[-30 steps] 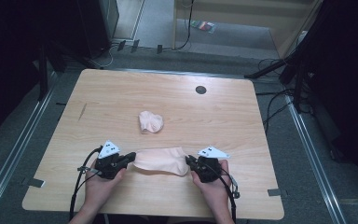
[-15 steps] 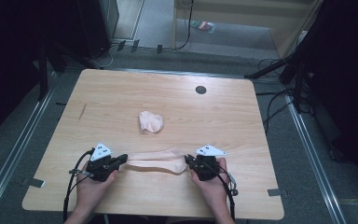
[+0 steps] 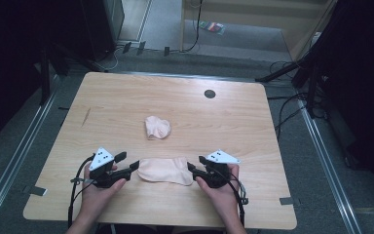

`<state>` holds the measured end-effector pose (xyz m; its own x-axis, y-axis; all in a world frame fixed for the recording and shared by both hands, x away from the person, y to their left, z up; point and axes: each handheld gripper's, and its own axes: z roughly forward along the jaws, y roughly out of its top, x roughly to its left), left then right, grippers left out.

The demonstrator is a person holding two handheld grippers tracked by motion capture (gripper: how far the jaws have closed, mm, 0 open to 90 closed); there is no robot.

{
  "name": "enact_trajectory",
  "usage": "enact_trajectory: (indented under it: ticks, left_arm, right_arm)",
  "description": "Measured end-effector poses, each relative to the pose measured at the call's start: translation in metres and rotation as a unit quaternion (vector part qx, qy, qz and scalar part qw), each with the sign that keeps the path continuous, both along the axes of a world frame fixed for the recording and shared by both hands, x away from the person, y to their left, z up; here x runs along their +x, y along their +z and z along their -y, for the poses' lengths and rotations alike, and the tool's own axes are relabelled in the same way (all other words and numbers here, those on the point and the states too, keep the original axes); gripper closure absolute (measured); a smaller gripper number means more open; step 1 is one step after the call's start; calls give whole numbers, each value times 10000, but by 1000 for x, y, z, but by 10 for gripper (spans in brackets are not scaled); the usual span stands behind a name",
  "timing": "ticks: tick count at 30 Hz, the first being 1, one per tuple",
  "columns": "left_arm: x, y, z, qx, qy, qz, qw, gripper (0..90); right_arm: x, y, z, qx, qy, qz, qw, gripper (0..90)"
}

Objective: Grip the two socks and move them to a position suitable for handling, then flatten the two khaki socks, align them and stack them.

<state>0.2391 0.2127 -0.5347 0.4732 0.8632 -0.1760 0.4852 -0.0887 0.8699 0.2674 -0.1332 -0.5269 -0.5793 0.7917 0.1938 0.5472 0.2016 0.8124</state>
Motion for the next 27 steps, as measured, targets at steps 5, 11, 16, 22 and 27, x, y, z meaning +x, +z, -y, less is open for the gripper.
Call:
enact_trajectory:
  ticks: [5,11,16,22,27]
  left_arm:
    - [12,-6,-15,-79,224,-2,9997,119]
    - [17,-11,-23,-299,342,-80,9989,101]
    - [18,-13,-25,-426,432,-86,9981,102]
    - [18,-14,-28,-591,440,-119,9972,102]
    - [17,-15,-27,-553,458,-72,9974,103]
  right_arm:
    - [5,5,-1,98,-171,46,9998,400]
    - [12,13,-3,142,-302,143,9993,375]
    - [19,19,-6,160,-318,210,9991,366]
    - [34,27,-16,161,-347,239,9990,364]
    - [50,34,-34,176,-259,267,9992,372]
